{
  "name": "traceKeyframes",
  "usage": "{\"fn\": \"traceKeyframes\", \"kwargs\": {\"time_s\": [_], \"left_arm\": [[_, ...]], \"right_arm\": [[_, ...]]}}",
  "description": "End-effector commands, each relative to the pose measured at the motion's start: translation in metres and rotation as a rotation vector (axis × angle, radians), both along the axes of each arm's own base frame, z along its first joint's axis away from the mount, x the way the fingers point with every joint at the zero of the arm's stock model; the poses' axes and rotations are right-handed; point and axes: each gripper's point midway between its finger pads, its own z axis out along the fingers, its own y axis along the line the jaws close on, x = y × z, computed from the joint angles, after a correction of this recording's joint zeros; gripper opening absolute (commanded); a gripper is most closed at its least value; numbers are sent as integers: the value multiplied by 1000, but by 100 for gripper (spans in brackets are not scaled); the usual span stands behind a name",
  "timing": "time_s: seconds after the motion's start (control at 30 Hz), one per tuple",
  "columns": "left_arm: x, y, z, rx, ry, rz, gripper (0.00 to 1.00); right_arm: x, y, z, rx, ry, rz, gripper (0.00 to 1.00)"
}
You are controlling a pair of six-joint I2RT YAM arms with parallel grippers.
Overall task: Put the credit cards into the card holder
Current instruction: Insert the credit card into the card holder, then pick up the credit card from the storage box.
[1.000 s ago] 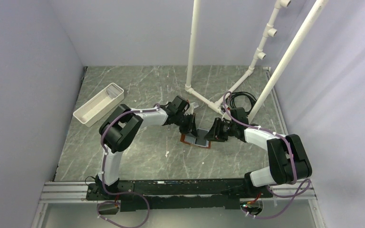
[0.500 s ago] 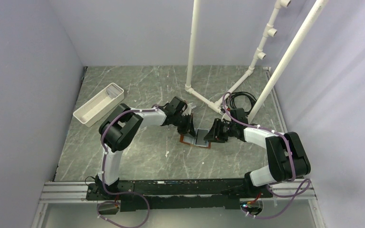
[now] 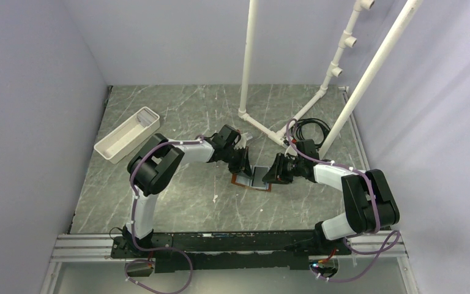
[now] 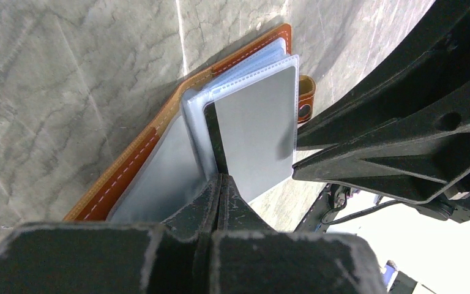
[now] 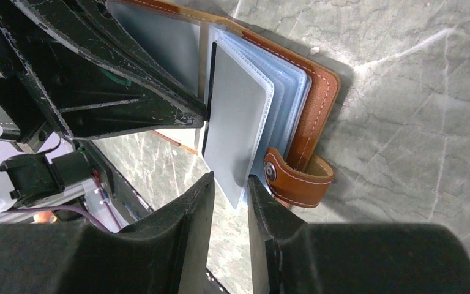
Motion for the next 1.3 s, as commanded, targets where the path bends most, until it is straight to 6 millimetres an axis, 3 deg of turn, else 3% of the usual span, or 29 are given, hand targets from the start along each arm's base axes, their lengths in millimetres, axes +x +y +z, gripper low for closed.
{"fn": "traceKeyframes", "kwargs": {"time_s": [0.0,0.13,0.2,0.43,0.53,0.73,0.8,0.9,0.97,1.13,1.27], "left_arm": [[-2,5,-13,25,6,0,0],[-1,2,-5,5,6,-3,2],[0,-1,9,-26,-6,-1,9],[12,7,78,-209,-30,32,26],[17,31,115,-267,-59,85,30],[22,124,167,-193,-156,250,41],[25,158,179,-146,-200,321,45],[34,211,197,-71,-278,442,52],[42,248,204,31,-349,523,70],[78,344,207,296,-433,796,86],[113,407,198,444,-423,966,87]], "right_arm": [[14,7,20,53,-85,19,29],[17,16,30,121,-105,39,30],[19,18,36,137,-126,46,33],[29,37,48,188,-152,105,39],[31,59,50,214,-151,146,41],[35,110,51,246,-128,241,53],[38,104,46,216,-124,232,56],[41,76,41,111,-150,192,59],[39,63,45,35,-192,197,60],[29,51,48,-10,-225,195,61],[28,51,49,-11,-242,203,61]]}}
